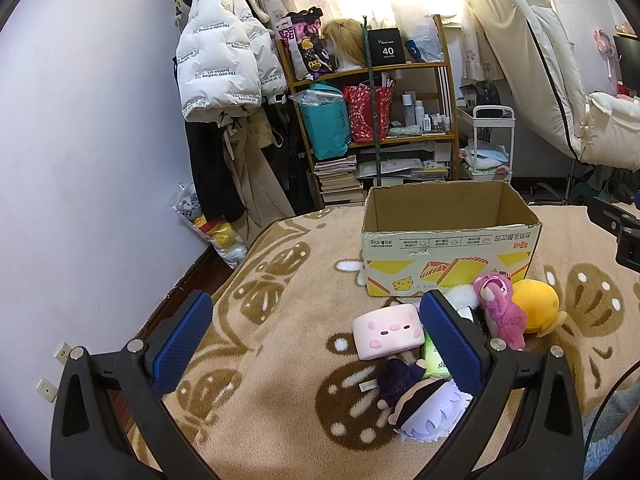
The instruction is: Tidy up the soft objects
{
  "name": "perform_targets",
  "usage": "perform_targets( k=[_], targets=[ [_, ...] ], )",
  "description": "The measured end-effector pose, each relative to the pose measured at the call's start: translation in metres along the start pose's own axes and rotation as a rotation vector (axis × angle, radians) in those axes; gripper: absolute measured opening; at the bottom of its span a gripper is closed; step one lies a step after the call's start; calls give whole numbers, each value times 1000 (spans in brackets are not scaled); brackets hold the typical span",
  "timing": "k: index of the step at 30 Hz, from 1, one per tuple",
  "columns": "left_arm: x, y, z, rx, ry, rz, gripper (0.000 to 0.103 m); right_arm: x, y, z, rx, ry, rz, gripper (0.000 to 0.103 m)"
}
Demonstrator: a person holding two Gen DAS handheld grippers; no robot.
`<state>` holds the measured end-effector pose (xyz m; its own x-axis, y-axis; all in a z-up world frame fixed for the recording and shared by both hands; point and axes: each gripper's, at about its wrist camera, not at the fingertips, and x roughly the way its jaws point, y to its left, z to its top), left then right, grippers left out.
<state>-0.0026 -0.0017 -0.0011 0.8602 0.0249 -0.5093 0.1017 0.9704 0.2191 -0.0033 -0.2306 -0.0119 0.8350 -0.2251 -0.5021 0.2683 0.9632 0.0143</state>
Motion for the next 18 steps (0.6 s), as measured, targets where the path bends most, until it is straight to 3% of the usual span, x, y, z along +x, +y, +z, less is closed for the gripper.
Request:
perform_targets(
  k=[18],
  targets=[
    [1, 2, -3, 2, 5, 0, 102, -2, 2, 2, 2, 5, 5, 103]
  ],
)
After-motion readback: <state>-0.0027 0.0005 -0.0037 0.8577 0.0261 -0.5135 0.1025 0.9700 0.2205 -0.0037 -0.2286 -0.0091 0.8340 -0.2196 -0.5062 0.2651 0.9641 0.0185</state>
